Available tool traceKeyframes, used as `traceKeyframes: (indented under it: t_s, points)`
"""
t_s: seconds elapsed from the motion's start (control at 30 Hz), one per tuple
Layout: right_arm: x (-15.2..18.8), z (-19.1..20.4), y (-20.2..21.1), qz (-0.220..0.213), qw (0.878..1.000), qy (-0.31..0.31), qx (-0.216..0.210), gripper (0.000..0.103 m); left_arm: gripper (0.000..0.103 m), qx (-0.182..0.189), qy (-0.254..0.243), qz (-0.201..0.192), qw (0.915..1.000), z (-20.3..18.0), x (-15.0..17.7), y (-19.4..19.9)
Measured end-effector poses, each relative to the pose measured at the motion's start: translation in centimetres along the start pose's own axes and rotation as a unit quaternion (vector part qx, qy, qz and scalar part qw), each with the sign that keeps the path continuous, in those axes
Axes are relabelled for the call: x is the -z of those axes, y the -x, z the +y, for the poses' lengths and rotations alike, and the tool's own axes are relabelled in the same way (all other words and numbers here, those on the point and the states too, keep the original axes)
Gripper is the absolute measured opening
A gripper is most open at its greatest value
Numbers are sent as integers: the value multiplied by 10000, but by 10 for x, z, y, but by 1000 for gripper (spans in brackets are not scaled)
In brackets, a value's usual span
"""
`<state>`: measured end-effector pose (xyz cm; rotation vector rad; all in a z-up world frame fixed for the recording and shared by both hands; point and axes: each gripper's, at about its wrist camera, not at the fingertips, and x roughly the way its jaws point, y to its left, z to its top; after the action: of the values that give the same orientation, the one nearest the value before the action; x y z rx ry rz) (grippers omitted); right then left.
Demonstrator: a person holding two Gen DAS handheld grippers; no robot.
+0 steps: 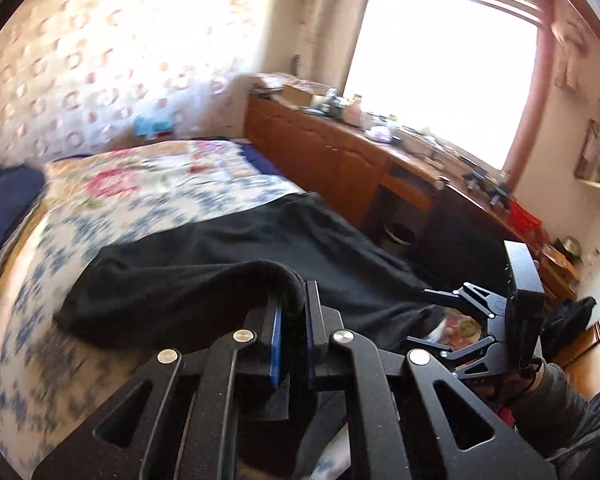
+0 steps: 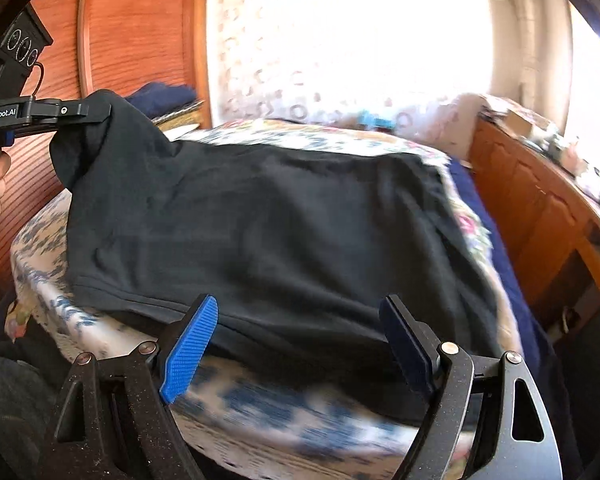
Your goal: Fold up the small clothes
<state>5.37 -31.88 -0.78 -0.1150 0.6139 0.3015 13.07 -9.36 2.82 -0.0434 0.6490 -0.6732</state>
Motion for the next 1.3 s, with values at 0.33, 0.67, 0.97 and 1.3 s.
traceKeyframes:
  t_s: [0.33, 0.67, 0.97, 1.3]
  points:
    - [21, -46, 33, -54, 9983, -482, 329, 85, 10, 586, -527, 278, 9965, -65, -50, -55]
    - [23, -57, 47, -117, 9963, -699, 493, 85, 10, 751, -971, 571, 9908, -114, -72, -94]
    - [25, -63, 43, -72, 9960, -735, 508, 85, 51, 660, -1137, 652, 9892, -107, -62, -97]
    - [6, -60, 27, -116, 9975, -572, 388, 85, 77, -247, -887, 528, 9943, -24, -41, -73]
